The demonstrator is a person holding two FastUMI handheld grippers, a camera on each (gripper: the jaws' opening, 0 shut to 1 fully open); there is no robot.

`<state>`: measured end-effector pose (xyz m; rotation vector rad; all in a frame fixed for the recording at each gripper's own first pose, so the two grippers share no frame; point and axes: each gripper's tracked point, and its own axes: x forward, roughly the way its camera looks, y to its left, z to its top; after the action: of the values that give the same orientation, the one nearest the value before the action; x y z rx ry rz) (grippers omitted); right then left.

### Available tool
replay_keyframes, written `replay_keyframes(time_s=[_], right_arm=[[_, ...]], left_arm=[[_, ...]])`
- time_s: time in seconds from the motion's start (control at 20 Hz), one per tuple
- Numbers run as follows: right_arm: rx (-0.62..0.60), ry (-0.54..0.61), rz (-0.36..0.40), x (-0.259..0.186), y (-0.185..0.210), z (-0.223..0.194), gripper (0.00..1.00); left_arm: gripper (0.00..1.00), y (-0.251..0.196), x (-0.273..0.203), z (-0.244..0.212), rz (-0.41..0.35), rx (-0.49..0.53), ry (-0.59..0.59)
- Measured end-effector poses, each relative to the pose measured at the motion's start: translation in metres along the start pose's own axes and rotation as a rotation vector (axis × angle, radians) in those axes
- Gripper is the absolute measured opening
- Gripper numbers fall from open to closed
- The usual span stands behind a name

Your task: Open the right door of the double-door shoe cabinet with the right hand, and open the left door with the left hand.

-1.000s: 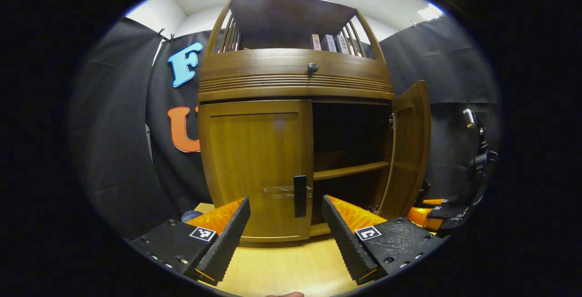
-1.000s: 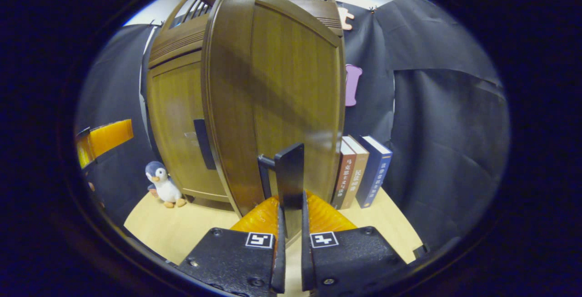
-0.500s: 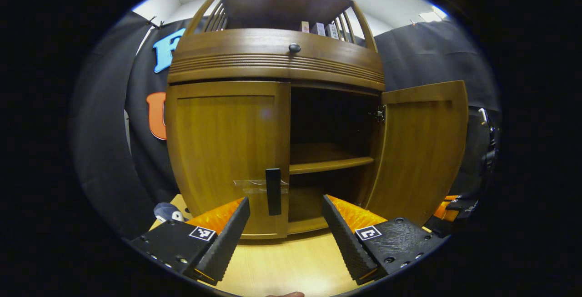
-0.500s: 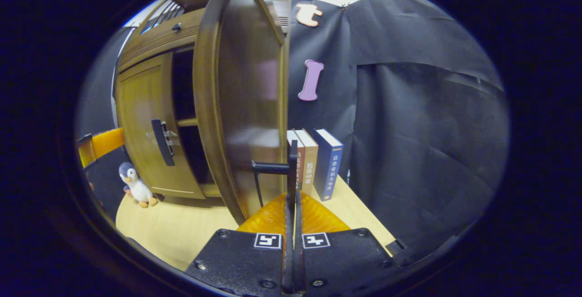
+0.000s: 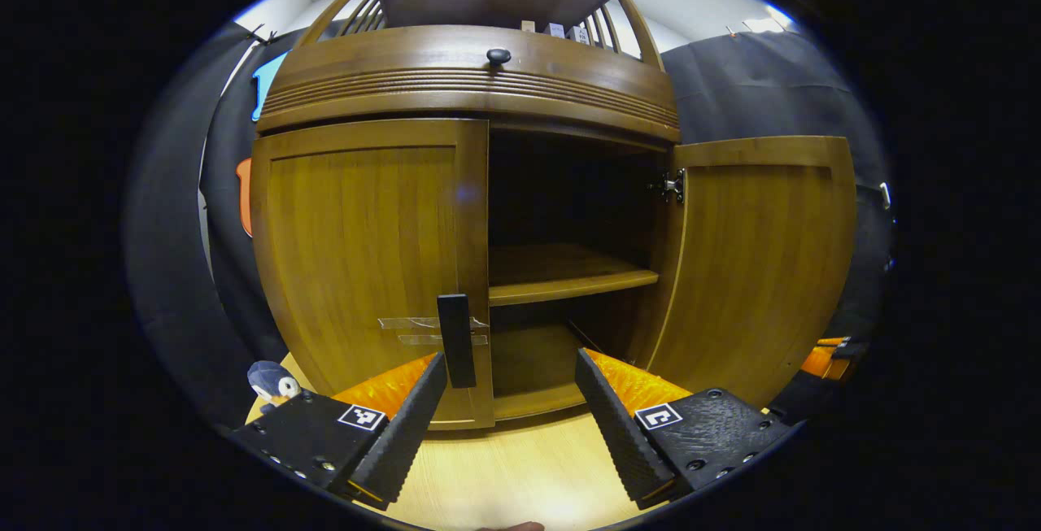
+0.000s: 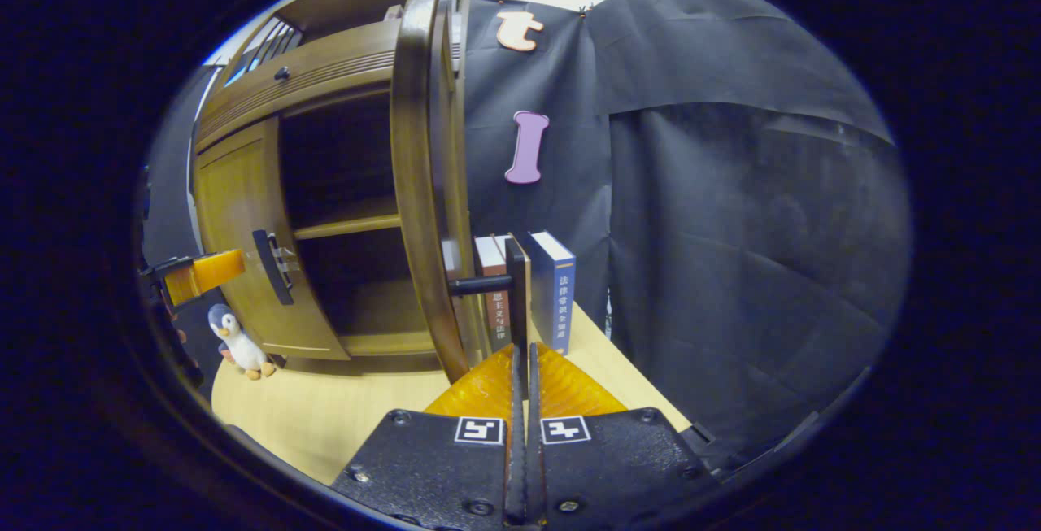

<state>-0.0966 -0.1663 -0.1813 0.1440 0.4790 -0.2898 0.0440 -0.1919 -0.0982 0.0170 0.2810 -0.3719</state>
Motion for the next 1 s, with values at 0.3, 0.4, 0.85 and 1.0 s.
replay_keyframes(time_s=[0.3, 0.4, 0.85, 1.0], right_arm=[[0.015, -0.052, -0.076, -0.012, -0.03, 0.01, 0.04], [0.01, -0.08, -0.087, -0.019, -0.034, 0.013, 0.04], [0.008, -0.111, -0.07, -0.052, -0.038, 0.007, 0.36], [0.029, -0.138, -0.069, -0.056, -0.038, 0.012, 0.55]], left_arm=[[0.96, 0.014, 0.026, -0.005, 0.032, 0.011, 0.01], [0.96, 0.019, 0.035, -0.008, 0.048, 0.017, 0.016], [0.95, 0.057, 0.094, -0.04, 0.115, -0.038, 0.09], [0.94, 0.067, 0.112, -0.043, 0.14, -0.033, 0.067]])
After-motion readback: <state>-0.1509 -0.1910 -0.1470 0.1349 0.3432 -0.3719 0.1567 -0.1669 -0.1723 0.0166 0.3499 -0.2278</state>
